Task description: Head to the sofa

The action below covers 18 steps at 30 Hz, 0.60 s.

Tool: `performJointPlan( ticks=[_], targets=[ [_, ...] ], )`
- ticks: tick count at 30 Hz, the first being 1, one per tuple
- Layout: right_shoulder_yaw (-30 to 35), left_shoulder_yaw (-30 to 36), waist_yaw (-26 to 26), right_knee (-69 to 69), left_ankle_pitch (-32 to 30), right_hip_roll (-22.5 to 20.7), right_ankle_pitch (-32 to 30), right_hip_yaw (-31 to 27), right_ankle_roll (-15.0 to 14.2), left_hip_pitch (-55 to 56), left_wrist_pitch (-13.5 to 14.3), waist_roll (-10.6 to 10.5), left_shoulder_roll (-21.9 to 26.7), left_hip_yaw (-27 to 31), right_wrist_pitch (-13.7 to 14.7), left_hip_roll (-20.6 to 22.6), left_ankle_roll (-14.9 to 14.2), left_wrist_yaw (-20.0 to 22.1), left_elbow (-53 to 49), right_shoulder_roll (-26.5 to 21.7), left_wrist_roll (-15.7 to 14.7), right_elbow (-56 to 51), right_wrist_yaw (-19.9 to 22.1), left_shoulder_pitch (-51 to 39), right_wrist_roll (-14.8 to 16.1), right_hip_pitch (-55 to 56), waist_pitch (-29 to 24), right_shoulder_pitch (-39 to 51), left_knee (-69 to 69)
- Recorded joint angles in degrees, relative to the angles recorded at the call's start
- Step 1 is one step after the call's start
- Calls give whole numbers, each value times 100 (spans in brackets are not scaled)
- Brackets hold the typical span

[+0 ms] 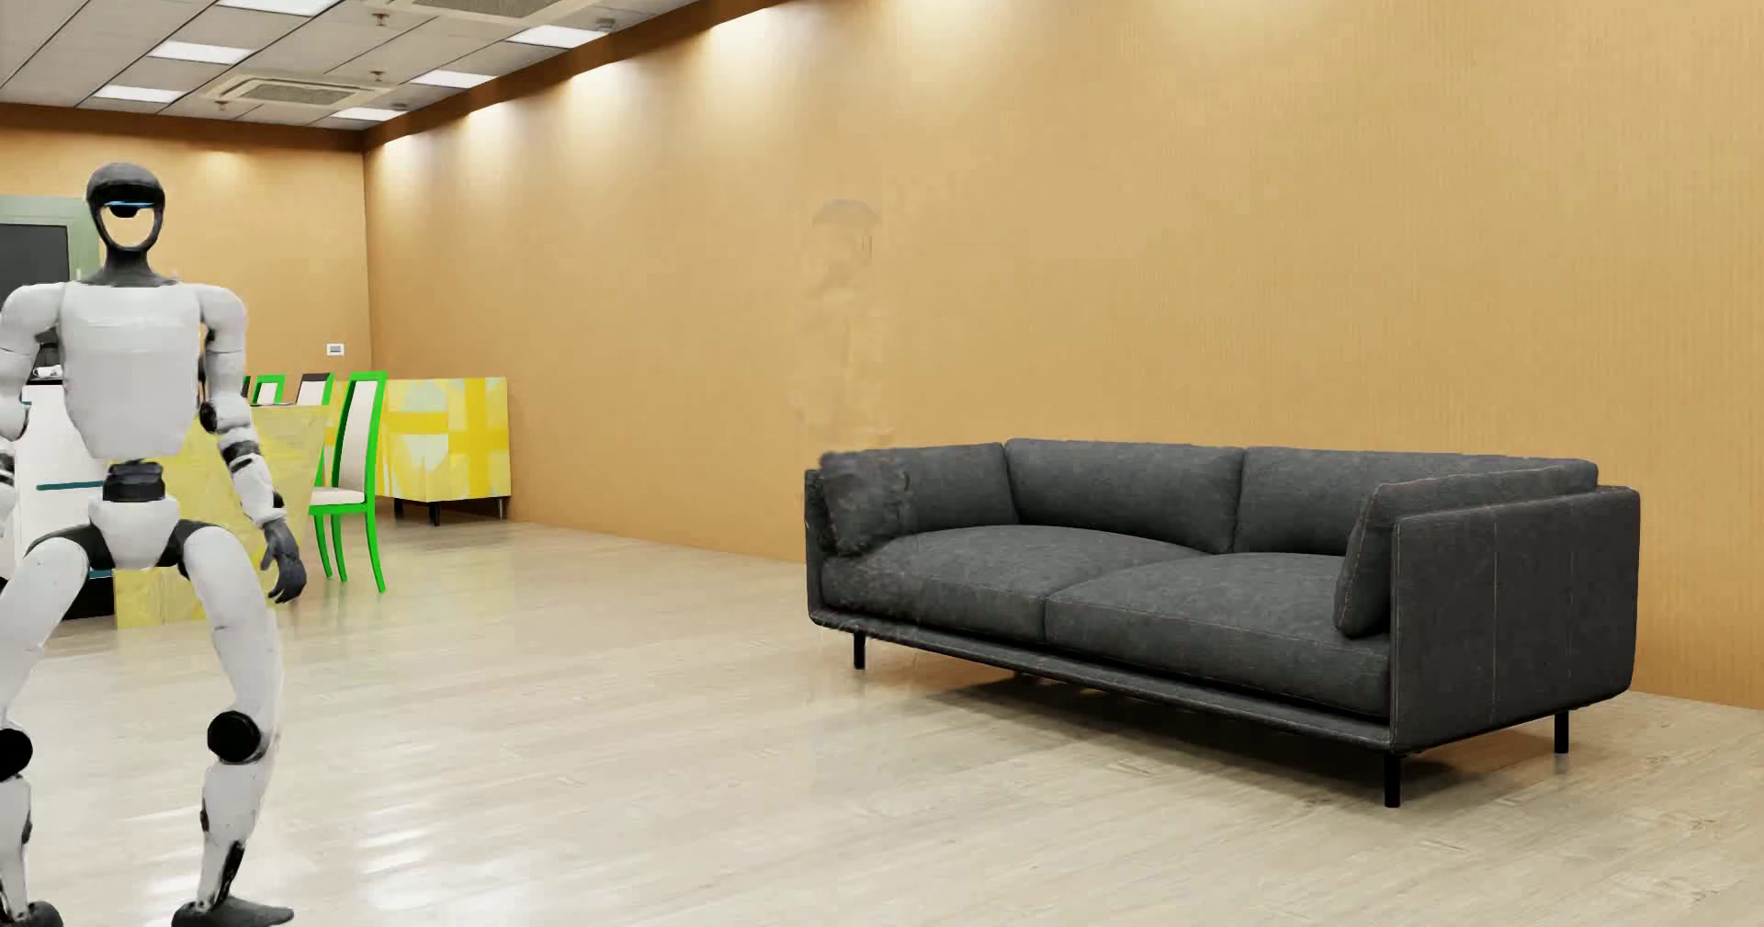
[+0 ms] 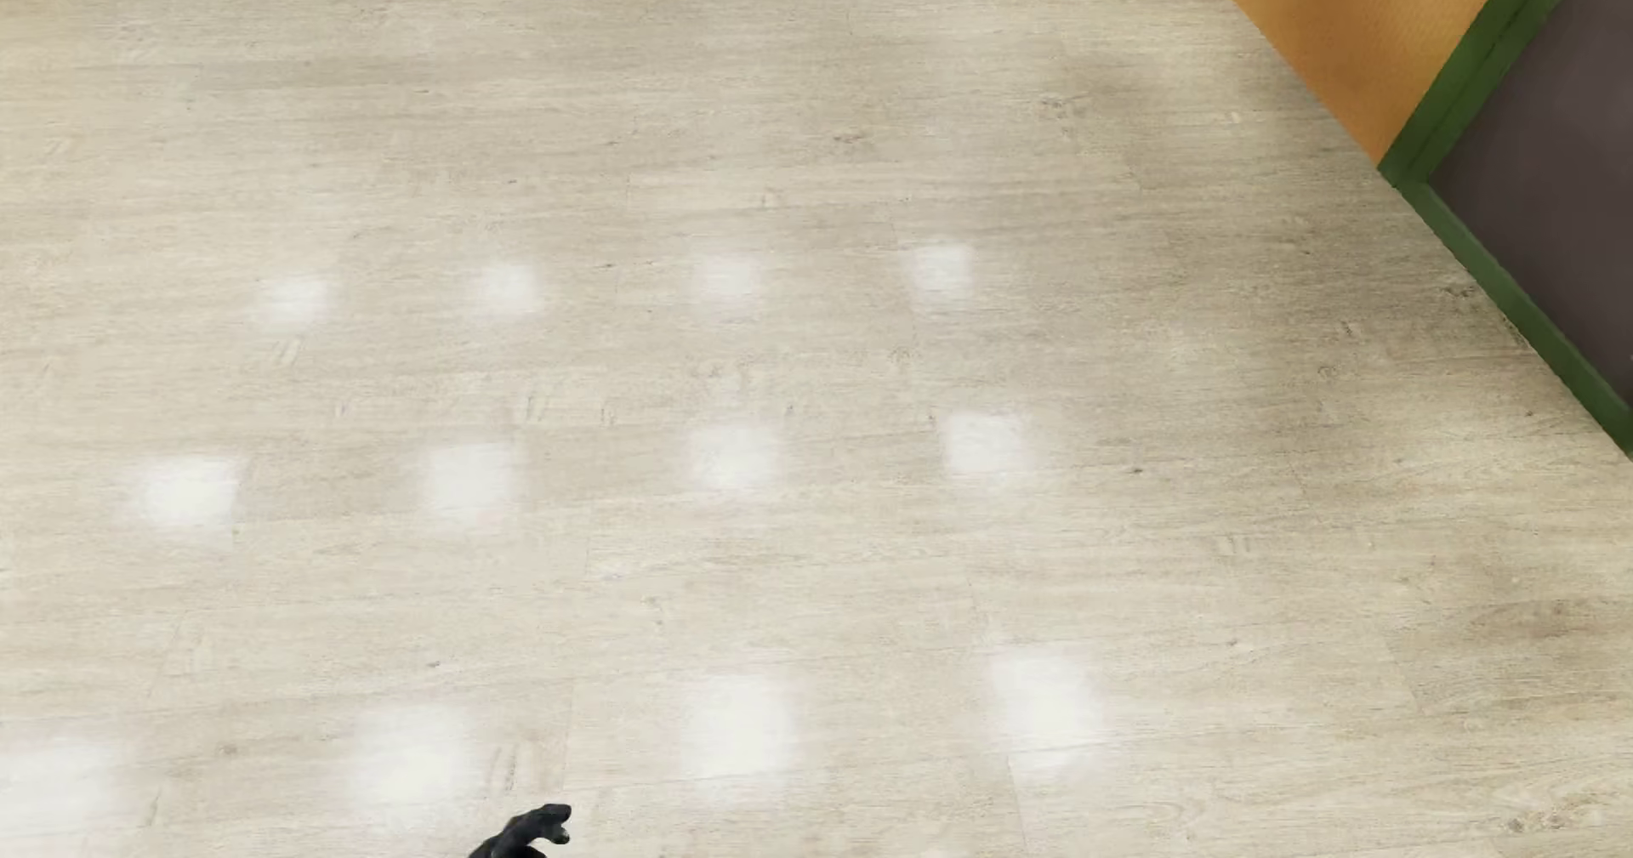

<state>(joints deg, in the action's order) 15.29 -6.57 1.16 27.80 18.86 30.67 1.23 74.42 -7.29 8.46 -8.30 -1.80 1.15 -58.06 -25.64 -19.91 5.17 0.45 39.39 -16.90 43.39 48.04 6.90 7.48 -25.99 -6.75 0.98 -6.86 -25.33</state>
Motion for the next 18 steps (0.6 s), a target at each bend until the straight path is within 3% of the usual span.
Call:
performJointPlan(
  ticks=[1, 2, 3, 4, 5, 6, 8, 9, 10, 12, 13, 15, 16, 17, 18],
  targets=[
    [-226, 308, 70, 387, 85, 482, -452, -7, 53, 23, 32, -1, 0, 311, 70, 406, 55, -144, 72, -72, 117, -80, 102, -54, 10, -163, -7, -127, 153],
    [-321, 578, 109, 866, 180, 997, -912, -381, 442, 37, 122, 20, 11, 636, 183, 798, 92, -275, 83, -178, 183, -226, 97, -94, 26, -181, -25, -283, 238],
    [-367, 719, 71, 1332, 286, 1353, -1140, -1358, 970, 69, 179, 65, 36, 1039, 292, 1140, 154, -421, 74, -237, 119, -332, 80, -130, 35, 79, -57, -399, 242],
    [-398, 748, -72, 1802, 417, 1148, -914, -3149, 1020, 154, 154, 99, 76, 1558, 358, 1399, 238, -489, 14, -215, -21, -383, 22, -161, 31, 737, -103, -462, 128],
    [-432, 726, -190, 2283, 525, 495, -417, -4916, 816, 244, 78, 112, 120, 2035, 345, 1591, 299, -404, -84, -129, -138, -395, -10, -186, -9, 1382, -132, -467, 18],
    [-463, 642, -249, 2780, 578, -292, -48, -6250, 598, 298, -9, 114, 136, 2428, 312, 1751, 336, -220, -192, 3, -305, -406, -37, -200, -55, 1873, -140, -432, 4],
    [-378, 566, -272, 3742, 563, -1845, 264, -7936, 214, 274, -95, 118, 198, 3079, 363, 2068, 363, 84, -356, 191, -561, -545, -151, -253, -259, 2628, -130, -360, 214],
    [-312, 576, -274, 4083, 565, -2392, 382, -8277, 163, 259, -105, 126, 252, 3405, 444, 2188, 360, 117, -417, 258, -660, -699, -210, -309, -425, 2975, -126, -372, 278],
    [-350, 624, -295, 4265, 580, -2664, 522, -8303, 275, 258, -104, 138, 326, 3764, 547, 2314, 358, 108, -430, 339, -729, -928, -213, -409, -552, 3361, -126, -437, 309],
    [-589, 749, -397, 3964, 632, -2531, 764, -7673, 854, 221, -127, 170, 439, 4572, 720, 2626, 361, 166, -308, 523, -742, -1481, -115, -657, -774, 4120, -127, -696, 359],
    [-723, 791, -461, 3464, 690, -2511, 855, -7380, 898, 165, -172, 180, 465, 4956, 812, 2775, 376, 199, -166, 601, -709, -1728, -112, -776, -837, 4399, -119, -851, 369],
    [-831, 806, -550, 1733, 880, -2830, 703, -7199, 589, -26, -346, 174, 484, 5600, 888, 2969, 345, 317, 142, 619, -615, -1954, -265, -905, -987, 4722, -88, -1024, 389],
    [-821, 784, -559, 484, 944, -3103, 445, -7261, 277, -177, -425, 160, 504, 5830, 841, 2983, 305, 367, 293, 593, -593, -1913, -430, -882, -1084, 4689, -55, -1020, 467],
    [-773, 761, -564, -751, 991, -3375, 38, -7523, -128, -354, -479, 135, 524, 5991, 725, 2968, 263, 359, 456, 534, -594, -1802, -643, -801, -1268, 4569, -18, -969, 550],
    [-699, 784, -560, -1522, 985, -3534, -186, -7743, -288, -513, -536, 118, 592, 6127, 594, 2944, 247, 303, 608, 474, -551, -1648, -856, -671, -1513, 4405, 13, -863, 550]
  ],
)
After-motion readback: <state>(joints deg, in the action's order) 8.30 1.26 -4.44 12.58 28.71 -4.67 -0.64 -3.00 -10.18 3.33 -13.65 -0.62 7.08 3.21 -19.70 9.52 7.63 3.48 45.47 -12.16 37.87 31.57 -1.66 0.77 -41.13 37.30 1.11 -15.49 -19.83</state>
